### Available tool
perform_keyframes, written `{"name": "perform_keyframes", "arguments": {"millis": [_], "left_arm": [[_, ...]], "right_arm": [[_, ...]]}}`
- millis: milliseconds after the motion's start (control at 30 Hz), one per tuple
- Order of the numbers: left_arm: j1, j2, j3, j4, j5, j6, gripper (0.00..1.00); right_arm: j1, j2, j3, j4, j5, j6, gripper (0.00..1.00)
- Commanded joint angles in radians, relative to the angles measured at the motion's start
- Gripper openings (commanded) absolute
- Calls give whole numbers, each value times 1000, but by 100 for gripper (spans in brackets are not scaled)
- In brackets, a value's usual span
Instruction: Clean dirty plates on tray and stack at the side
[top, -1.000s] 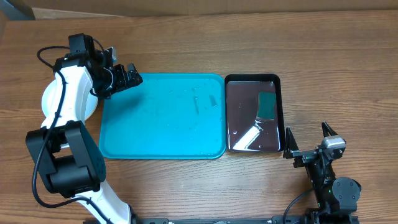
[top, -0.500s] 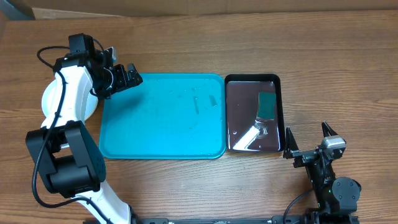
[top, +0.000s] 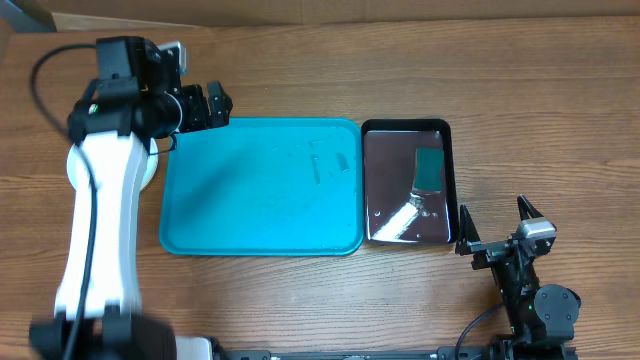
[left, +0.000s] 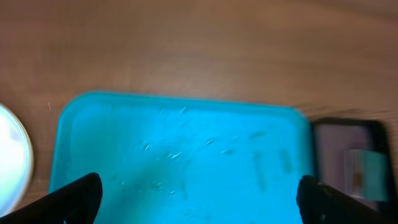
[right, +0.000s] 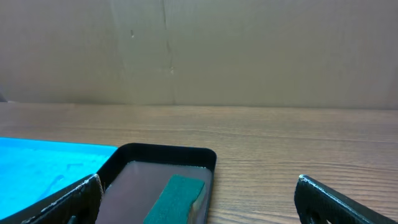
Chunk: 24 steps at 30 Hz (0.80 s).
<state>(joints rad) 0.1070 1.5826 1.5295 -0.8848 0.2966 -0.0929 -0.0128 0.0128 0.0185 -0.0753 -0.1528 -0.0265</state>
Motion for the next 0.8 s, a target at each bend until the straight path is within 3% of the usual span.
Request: {"name": "perform_keyframes", "arguments": {"millis": [0, 233, 500, 767], "left_arm": [[-12, -149, 22, 0, -13, 30, 100], [-12, -307, 21, -13, -16, 30, 100], [-12, -452, -5, -151, -16, 30, 100], [-12, -673, -215, -180, -19, 30, 100]], "right_arm": [[0, -10, -11, 6, -6, -4, 100], [0, -10, -11, 6, -6, -4, 100], [0, -10, -11, 6, -6, -4, 100], [0, -10, -11, 6, -6, -4, 100]]}}
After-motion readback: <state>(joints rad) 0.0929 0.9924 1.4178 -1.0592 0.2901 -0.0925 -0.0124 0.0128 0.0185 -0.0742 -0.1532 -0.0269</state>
